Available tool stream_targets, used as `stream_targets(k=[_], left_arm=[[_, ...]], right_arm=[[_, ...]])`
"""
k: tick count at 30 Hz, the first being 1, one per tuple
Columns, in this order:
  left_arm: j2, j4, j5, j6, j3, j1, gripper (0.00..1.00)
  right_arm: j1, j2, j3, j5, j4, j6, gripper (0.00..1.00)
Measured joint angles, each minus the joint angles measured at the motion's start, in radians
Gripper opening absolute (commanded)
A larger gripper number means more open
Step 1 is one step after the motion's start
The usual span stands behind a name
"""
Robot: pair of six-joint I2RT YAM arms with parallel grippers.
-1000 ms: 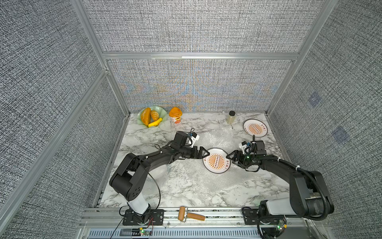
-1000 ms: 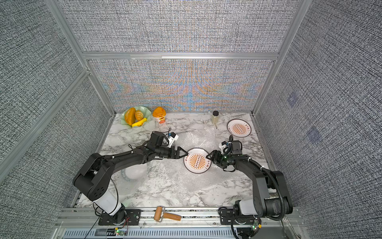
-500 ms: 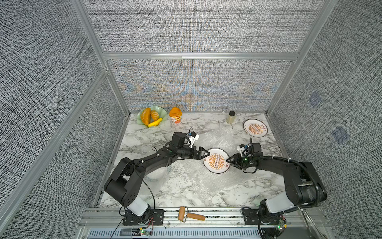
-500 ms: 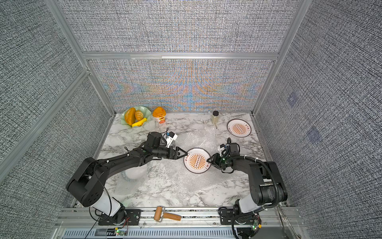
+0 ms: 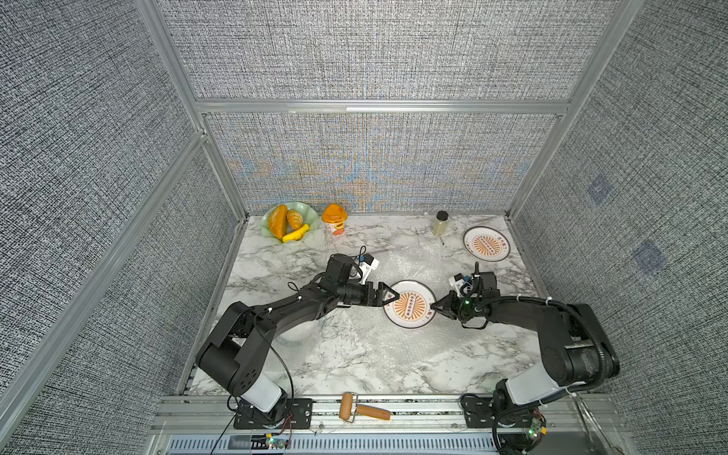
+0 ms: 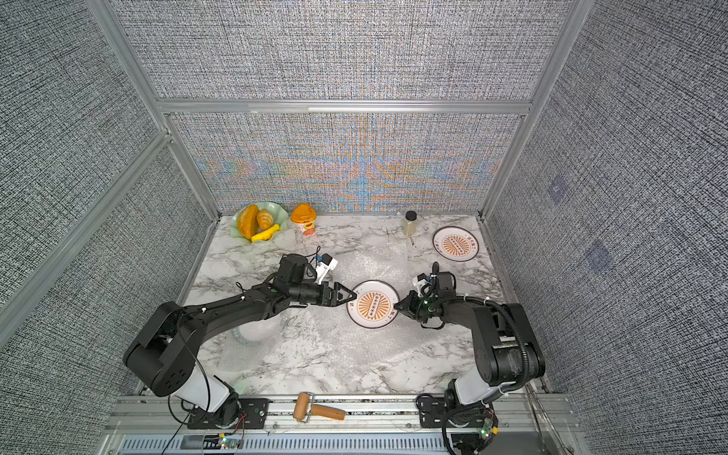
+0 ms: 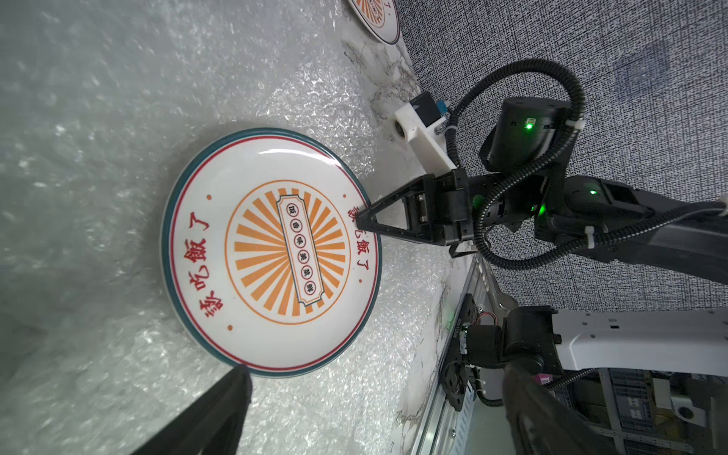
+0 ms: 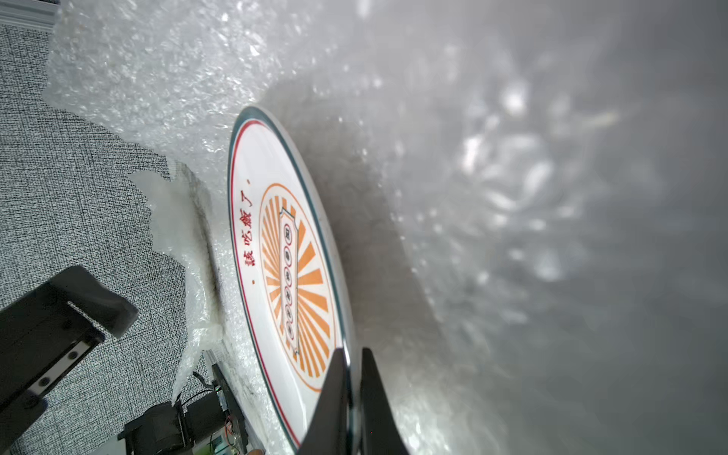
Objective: Unpack dinner plates from bubble wrap
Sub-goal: Pick up the plate from the bubble wrap.
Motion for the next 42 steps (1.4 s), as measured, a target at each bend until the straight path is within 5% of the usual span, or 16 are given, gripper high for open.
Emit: stream_targets(k=[22,34,42], left_arm=[[-0.040,-0.032,-0.027,0.024,0.008,-0.008,0.99],[-0.220,-0.013,-0.068,0.057,-0.061,-0.008,0.99],[-0.309,0.006,-0.097,0.067,-0.105,-0.008,0.99]], right_arm=[[-0.021,-0.276,0.142,0.082,-0.325,-0.049,0.00],[-0.336,-0.356,0.323,0.056,-0.322,0.074,0.00],[-0.568,-0.213,0.373,0.095,-0.198,0.230,0.00]])
